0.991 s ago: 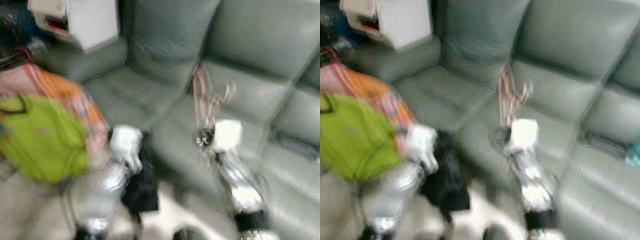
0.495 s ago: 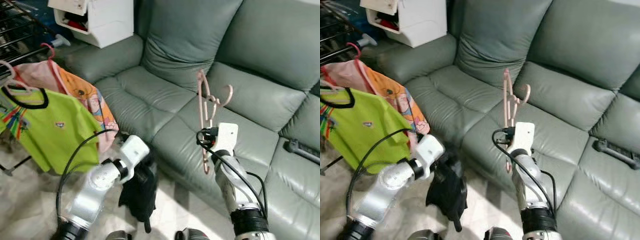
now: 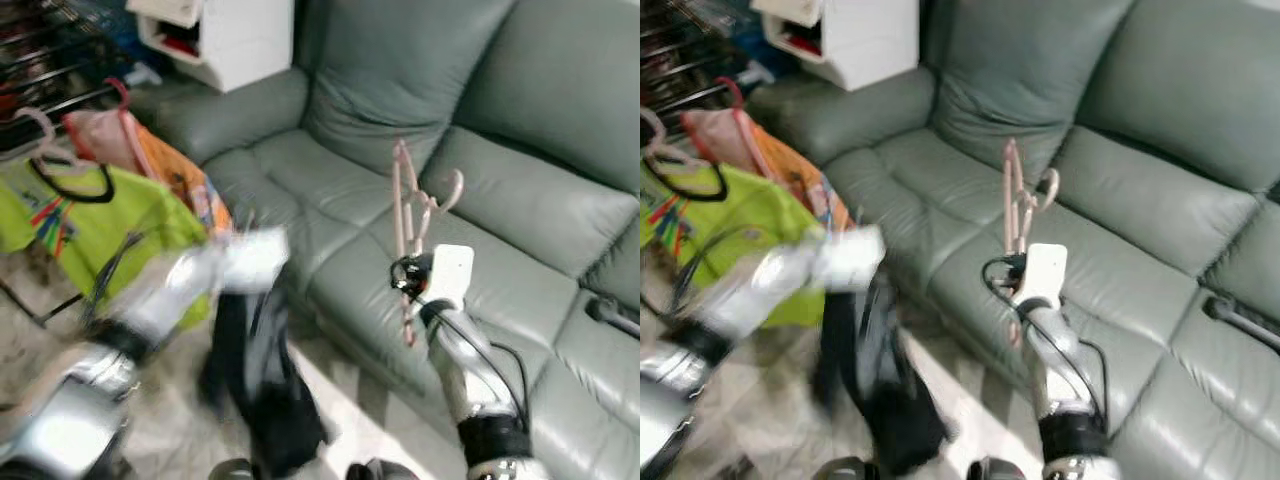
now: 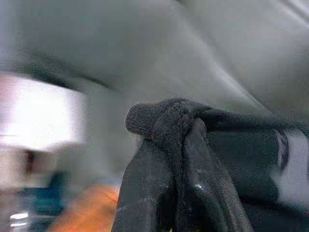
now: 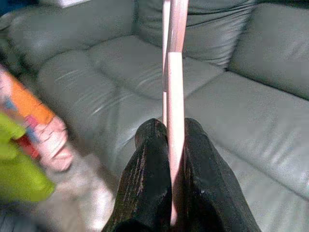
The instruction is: Hang hanger
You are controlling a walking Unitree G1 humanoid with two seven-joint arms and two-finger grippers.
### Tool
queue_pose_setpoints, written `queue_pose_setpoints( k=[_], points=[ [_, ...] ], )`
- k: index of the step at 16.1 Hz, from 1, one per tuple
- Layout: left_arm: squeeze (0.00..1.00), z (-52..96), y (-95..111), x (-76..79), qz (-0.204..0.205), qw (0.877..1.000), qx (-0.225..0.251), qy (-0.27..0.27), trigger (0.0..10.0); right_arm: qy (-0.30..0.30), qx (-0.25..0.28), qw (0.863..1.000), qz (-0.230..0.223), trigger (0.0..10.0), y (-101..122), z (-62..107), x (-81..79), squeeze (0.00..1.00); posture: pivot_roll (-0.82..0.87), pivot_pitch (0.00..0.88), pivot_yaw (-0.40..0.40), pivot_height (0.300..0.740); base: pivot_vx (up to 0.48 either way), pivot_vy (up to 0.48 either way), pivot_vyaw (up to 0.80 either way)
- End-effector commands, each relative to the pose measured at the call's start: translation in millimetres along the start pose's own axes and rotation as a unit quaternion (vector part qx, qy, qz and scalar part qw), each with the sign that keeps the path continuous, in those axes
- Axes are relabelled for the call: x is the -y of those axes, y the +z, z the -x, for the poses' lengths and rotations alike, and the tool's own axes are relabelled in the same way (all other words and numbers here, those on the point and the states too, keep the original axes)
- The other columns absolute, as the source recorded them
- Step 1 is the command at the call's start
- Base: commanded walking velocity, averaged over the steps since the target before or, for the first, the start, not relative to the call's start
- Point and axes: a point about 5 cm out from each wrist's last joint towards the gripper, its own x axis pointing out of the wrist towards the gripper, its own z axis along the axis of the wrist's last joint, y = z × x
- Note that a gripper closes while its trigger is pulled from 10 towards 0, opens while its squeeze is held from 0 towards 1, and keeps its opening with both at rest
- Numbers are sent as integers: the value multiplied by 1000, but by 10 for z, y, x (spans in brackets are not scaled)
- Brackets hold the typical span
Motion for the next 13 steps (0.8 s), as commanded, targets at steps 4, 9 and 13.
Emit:
queue_pose_setpoints(
  k=[4,9,13],
  points=[
    [0,-16,362,85,180,974,130,-41,10000,-17,14,1000,-1,10000,63,-24,50,0,-27,33,11,740,0,0,0],
    [0,187,-448,502,-114,965,-46,-231,10000,-21,22,1000,1,10000,116,-60,73,0,-24,30,15,740,0,0,0],
    [0,-30,-269,-39,10,998,-39,-48,10000,-17,16,1000,12,10000,118,-53,95,0,-29,40,12,740,0,0,0]
  ],
)
